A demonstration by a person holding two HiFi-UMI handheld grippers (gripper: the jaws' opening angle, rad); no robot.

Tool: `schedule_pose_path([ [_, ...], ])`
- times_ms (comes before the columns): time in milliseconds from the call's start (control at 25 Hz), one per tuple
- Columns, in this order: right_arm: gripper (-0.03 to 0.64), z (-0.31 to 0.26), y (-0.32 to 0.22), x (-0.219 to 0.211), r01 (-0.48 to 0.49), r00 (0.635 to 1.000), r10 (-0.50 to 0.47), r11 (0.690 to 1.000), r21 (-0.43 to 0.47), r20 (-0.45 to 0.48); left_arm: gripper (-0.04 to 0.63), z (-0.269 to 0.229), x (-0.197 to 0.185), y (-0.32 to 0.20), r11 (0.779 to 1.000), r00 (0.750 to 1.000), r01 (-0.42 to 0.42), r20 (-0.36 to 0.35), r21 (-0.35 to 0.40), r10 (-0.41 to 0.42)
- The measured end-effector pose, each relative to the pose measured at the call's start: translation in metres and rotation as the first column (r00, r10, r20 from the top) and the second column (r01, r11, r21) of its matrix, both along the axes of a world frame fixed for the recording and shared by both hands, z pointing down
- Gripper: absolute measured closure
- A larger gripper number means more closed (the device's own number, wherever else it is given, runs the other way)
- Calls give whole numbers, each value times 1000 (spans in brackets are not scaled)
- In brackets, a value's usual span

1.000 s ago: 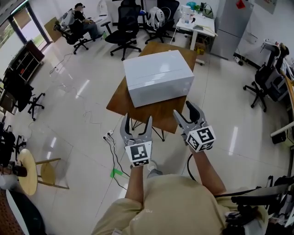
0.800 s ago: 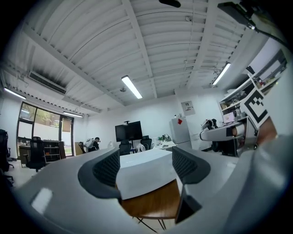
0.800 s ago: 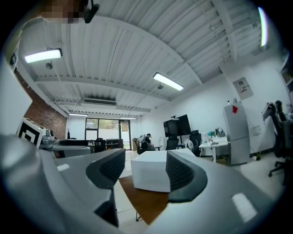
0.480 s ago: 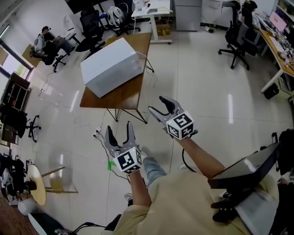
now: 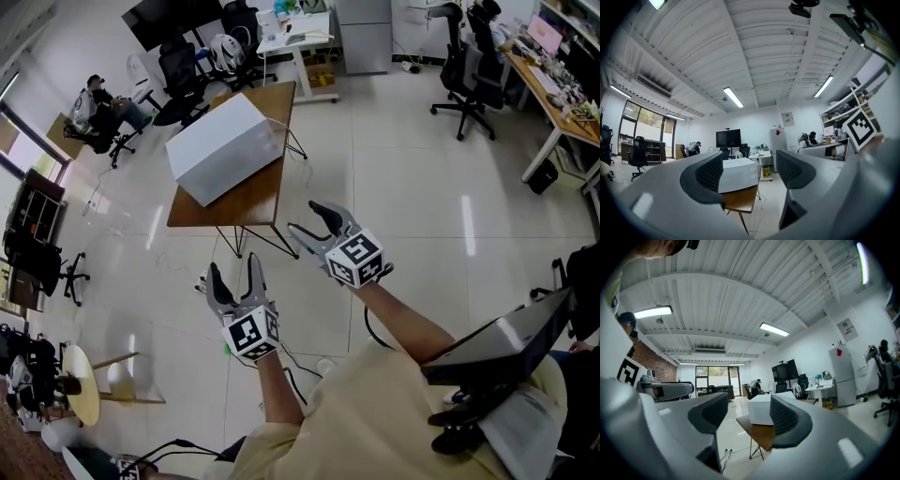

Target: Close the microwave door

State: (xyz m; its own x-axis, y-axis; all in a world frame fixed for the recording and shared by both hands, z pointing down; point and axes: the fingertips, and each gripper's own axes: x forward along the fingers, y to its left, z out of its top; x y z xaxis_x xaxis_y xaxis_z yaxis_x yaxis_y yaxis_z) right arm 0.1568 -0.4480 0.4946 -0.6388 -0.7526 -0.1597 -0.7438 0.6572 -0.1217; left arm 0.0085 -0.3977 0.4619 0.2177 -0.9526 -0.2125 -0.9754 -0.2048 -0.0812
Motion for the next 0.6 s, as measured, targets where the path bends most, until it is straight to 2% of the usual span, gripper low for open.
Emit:
schedule_pose_path([
  [160,348,-6,20,-23,-18,1000,18,999,38,-1,258,7,-29,18,1000,1000,-13,8,4,13],
  [520,348,7,44,-115,-4,999,7,998,62,-43,258,29,-124,33,1000,1000,-1,-7,9,1],
  [600,348,3,44,-127,2,999,2,998,68,-53,258,27,-134,33,1000,1000,3,-11,15,-3],
])
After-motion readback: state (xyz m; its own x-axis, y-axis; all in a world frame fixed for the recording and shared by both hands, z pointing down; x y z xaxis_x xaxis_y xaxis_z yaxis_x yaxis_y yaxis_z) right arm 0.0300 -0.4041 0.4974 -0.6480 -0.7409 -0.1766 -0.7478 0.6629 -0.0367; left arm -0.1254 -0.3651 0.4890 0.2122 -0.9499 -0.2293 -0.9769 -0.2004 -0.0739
